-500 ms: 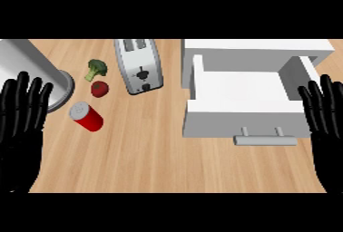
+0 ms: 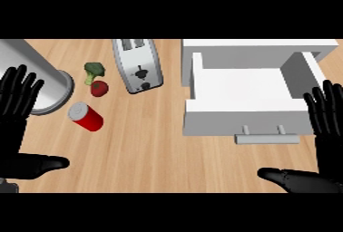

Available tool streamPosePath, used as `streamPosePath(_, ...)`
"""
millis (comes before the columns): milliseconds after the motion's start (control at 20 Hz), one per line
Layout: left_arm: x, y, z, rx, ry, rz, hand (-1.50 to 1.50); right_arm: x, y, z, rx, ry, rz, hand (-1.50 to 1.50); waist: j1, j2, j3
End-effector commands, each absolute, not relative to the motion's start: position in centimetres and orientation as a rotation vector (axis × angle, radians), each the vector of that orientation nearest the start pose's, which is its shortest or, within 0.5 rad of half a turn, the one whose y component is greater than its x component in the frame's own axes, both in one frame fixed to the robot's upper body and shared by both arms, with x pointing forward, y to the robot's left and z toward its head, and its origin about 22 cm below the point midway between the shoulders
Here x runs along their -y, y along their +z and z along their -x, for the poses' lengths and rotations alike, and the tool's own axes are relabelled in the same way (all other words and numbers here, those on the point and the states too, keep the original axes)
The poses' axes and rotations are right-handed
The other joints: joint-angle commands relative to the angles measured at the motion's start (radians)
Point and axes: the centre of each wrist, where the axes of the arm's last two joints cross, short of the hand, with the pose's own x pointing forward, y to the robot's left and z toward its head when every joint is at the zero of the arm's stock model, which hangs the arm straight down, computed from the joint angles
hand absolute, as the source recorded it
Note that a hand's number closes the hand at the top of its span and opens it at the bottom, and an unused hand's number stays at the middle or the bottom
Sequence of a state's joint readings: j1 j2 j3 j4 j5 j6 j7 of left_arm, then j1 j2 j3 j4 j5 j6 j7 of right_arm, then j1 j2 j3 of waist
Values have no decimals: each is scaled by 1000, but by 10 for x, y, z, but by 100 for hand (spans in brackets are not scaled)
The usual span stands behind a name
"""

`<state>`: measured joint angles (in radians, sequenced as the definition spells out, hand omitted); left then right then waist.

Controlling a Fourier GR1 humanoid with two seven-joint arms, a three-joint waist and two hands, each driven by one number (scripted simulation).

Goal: Pick up the can, place it into the drawer and close the drawer

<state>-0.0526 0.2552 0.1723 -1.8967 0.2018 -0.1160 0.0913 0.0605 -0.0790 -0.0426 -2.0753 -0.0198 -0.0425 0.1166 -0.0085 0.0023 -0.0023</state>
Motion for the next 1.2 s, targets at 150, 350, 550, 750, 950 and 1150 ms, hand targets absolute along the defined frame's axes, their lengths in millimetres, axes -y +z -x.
streamPosePath(150,-342,144,-234,1714,-118,-98,-150,275,110,-173,1786,-91,226,-150,3,-4,3)
streamPosePath(350,-351,132,-207,1713,-107,-63,-150,301,102,-160,1800,-119,214,-150,7,-4,2)
streamPosePath(550,-342,138,-201,1702,-108,-93,-150,307,85,-150,1771,-120,217,-150,6,-4,3)
streamPosePath(750,-339,151,-190,1689,-91,-63,-150,316,105,-136,1784,-97,214,-150,7,-4,2)
streamPosePath(950,-356,149,-181,1655,-1,-28,-150,331,97,-117,1776,-102,203,-150,6,-5,2)
streamPosePath(1150,-353,147,-208,1624,92,57,-150,325,88,-141,1781,-104,210,-150,6,-2,2)
